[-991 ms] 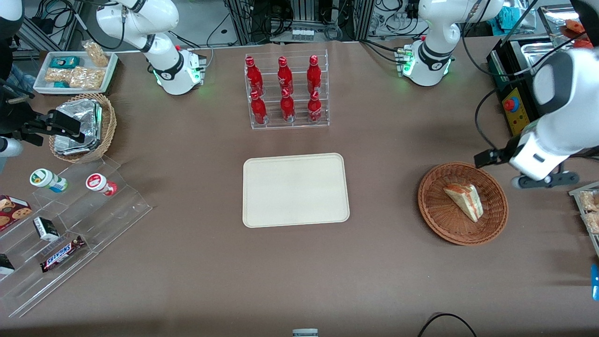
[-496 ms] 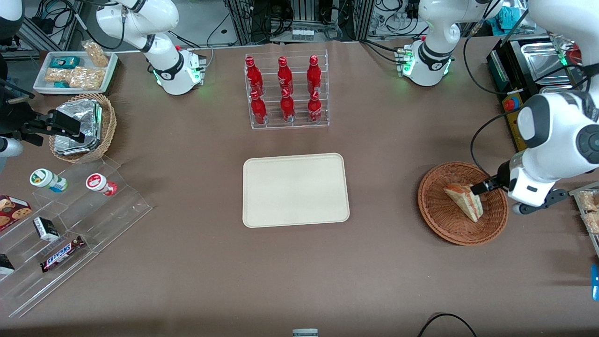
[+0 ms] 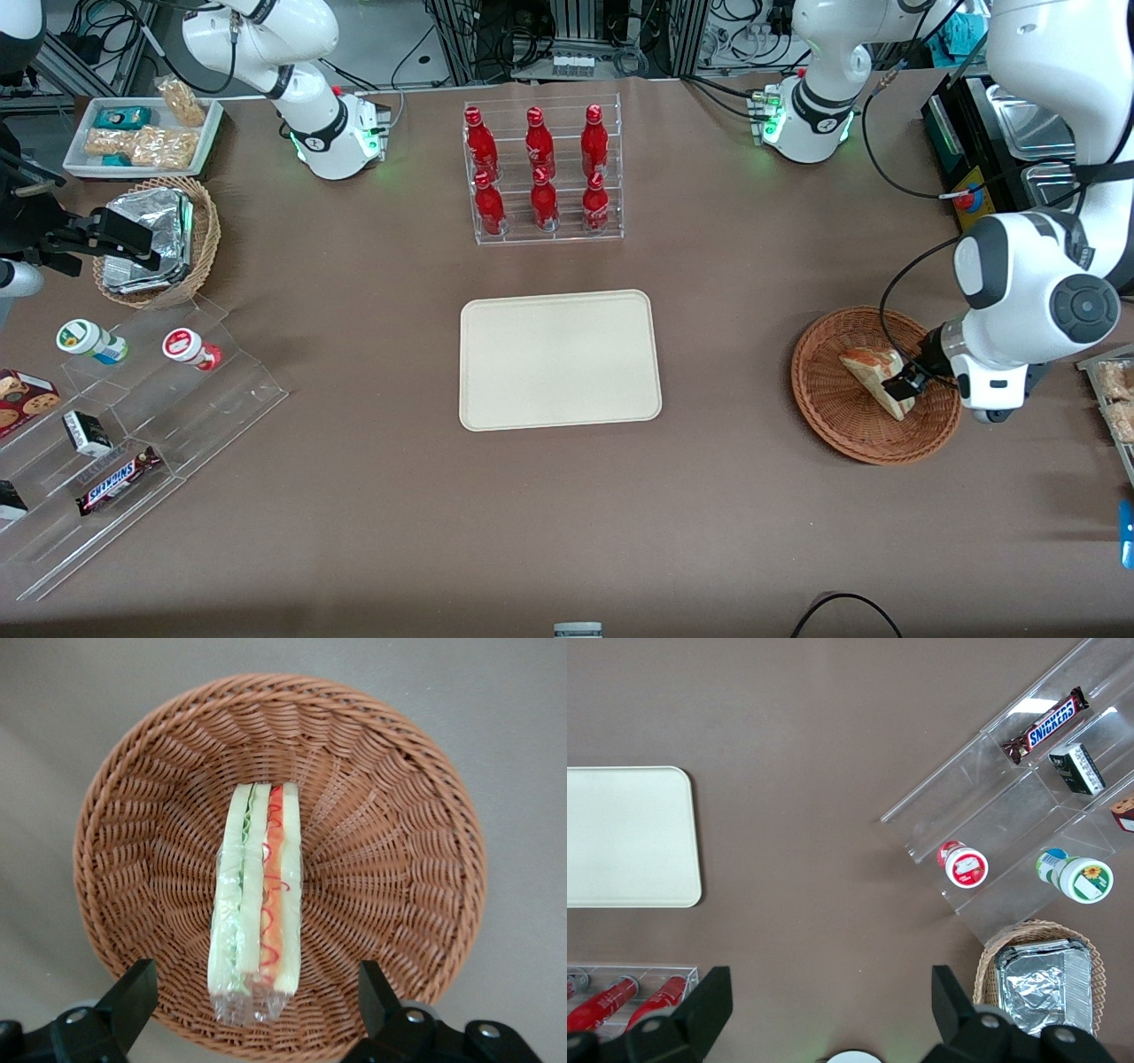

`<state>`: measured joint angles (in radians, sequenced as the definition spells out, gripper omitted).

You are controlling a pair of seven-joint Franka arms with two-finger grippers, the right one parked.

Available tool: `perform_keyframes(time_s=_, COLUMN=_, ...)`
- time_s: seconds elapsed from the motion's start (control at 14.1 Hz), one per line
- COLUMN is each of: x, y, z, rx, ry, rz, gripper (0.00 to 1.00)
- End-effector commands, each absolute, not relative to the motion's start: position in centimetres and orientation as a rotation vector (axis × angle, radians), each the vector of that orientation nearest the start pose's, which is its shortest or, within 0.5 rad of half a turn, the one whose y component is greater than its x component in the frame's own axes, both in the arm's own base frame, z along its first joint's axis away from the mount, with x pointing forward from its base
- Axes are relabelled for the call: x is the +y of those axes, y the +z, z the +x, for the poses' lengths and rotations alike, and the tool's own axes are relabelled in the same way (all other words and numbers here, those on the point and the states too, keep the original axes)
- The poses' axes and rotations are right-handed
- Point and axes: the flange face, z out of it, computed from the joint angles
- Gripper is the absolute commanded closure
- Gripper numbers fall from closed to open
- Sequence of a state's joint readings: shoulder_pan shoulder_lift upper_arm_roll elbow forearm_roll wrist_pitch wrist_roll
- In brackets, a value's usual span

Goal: Place sandwich from basket to tray
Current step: 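Lower the left gripper and close it on the wrapped sandwich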

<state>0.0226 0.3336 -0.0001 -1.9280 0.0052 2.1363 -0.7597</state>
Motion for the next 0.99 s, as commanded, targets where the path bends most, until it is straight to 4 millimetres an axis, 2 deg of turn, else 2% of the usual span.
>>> perform_keyframes(time_s=0.0, x=1.3, y=28.1, z=59.7, rx=-1.222, ry=0.185, rz=-2.836, gripper=0.0)
perform_keyframes(time_s=0.21, x=1.3, y=25.2, z=59.5, rx=-1.303, ry=0.184, rz=-2.794, gripper=0.0)
perform_keyframes(time_s=0.28, x=1.3, y=24.7, z=59.3, rx=-1.297, ry=0.198, rz=-2.791, gripper=0.16)
perform_keyframes(time_s=0.42, x=1.3, y=25.0, z=59.0, rx=-1.264, ry=0.224, rz=-2.793, gripper=0.77)
perform_keyframes(time_s=0.5, x=1.3, y=25.5, z=58.9, rx=-1.246, ry=0.238, rz=-2.787, gripper=0.86)
perform_keyframes(time_s=0.64, x=0.7, y=27.4, z=58.7, rx=-1.158, ry=0.277, rz=-2.81, gripper=0.93)
perform_keyframes(time_s=0.85, x=0.1, y=32.4, z=59.1, rx=-1.044, ry=0.287, rz=-2.867, gripper=1.0)
perform_keyframes(time_s=0.92, x=-2.3, y=33.8, z=59.6, rx=-0.965, ry=0.293, rz=-2.896, gripper=1.0)
